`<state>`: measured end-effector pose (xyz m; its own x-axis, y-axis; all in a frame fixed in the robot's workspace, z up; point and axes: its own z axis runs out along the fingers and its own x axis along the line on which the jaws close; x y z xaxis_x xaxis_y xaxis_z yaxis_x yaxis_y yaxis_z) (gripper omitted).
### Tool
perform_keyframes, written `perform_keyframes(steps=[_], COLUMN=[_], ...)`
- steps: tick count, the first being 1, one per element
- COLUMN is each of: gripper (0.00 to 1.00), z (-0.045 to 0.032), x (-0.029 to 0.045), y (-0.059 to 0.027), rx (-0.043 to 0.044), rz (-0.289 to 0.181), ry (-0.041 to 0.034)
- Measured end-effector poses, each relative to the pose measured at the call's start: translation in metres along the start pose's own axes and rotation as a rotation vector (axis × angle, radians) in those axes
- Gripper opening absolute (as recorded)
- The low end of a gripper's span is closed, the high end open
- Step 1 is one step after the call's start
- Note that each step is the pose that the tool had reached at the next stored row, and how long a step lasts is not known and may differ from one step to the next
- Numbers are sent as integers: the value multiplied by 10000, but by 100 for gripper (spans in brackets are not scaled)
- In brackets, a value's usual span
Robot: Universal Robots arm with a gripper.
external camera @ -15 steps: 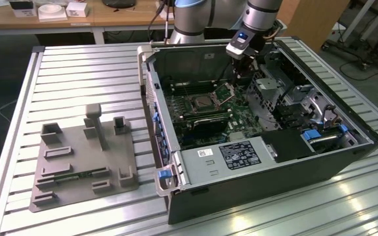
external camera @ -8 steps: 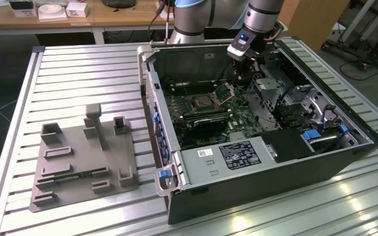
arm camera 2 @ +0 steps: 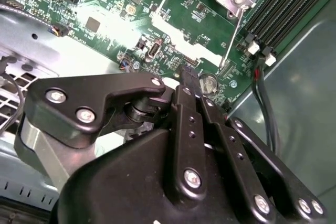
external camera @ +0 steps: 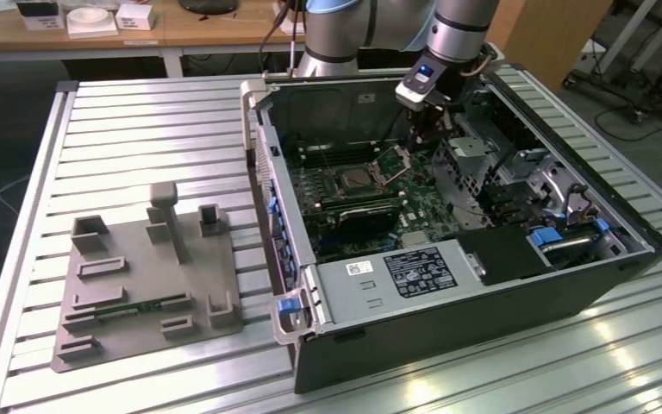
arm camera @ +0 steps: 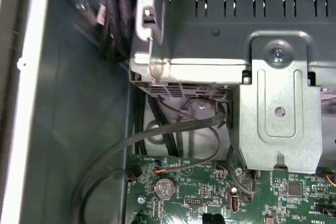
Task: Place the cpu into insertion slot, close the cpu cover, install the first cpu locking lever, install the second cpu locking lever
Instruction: 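Close the cpu cover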
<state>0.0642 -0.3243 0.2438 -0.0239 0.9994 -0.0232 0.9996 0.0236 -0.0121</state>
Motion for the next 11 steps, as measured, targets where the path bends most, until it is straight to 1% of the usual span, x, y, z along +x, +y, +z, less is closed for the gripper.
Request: perform_keyframes(steps=[3,8,11], gripper=[11,11,11], z=[24,35,59], x=[-8,-39,-42], y=[0,-3,-11], rx=[28,32,39], rz=[0,1,-1], ry=[-3,-2,-13])
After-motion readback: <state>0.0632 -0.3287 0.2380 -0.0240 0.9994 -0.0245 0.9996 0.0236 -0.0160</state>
